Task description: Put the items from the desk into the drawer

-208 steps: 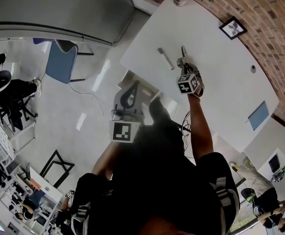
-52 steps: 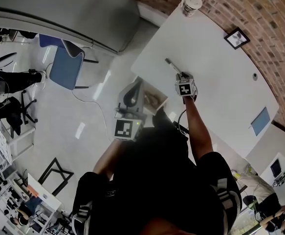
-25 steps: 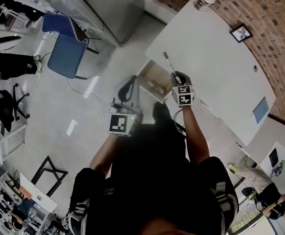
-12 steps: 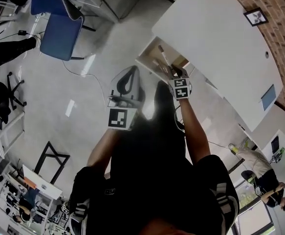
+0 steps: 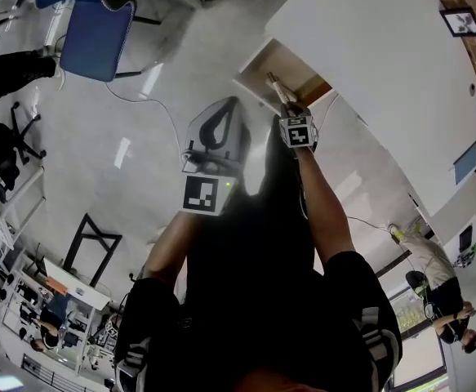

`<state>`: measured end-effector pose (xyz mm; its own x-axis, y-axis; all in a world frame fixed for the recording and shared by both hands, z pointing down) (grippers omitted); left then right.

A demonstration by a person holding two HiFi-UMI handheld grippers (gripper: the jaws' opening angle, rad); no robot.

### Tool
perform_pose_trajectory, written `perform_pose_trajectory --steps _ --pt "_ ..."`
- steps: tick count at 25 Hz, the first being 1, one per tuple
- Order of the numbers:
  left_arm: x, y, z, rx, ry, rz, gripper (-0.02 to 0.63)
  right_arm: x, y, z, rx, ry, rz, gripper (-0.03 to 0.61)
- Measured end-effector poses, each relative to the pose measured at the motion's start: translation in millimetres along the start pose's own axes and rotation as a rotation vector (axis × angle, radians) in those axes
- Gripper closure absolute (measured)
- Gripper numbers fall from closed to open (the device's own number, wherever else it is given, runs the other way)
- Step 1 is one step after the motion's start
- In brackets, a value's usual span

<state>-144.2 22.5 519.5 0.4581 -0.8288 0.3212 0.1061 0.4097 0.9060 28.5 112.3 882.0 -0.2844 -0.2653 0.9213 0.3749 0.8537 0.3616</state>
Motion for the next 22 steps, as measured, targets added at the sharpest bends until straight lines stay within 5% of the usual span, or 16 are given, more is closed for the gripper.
perform_pose_trajectory --steps 9,22 --pt "14.7 23.2 -10.6 -0.025 0.000 0.053 0.617 35.7 55.2 -10.5 -0.016 0.011 0.177 0.518" --pt "20.7 33.5 -13.1 -0.034 -0.004 0.070 0.617 44.8 73.5 -15.5 0.000 0.030 0.246 0.491"
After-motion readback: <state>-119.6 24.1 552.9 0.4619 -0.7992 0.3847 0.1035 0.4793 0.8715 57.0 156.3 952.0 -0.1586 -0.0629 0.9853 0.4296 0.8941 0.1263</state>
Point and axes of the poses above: the fingertips, and each gripper's own axes: x forward along the fingers, z to its left, y out of its underside, the point moved 1 cm from there along -x, backward along the fingers, and after that the axes turned 2 degrees about -x, right-handed, at the moved point
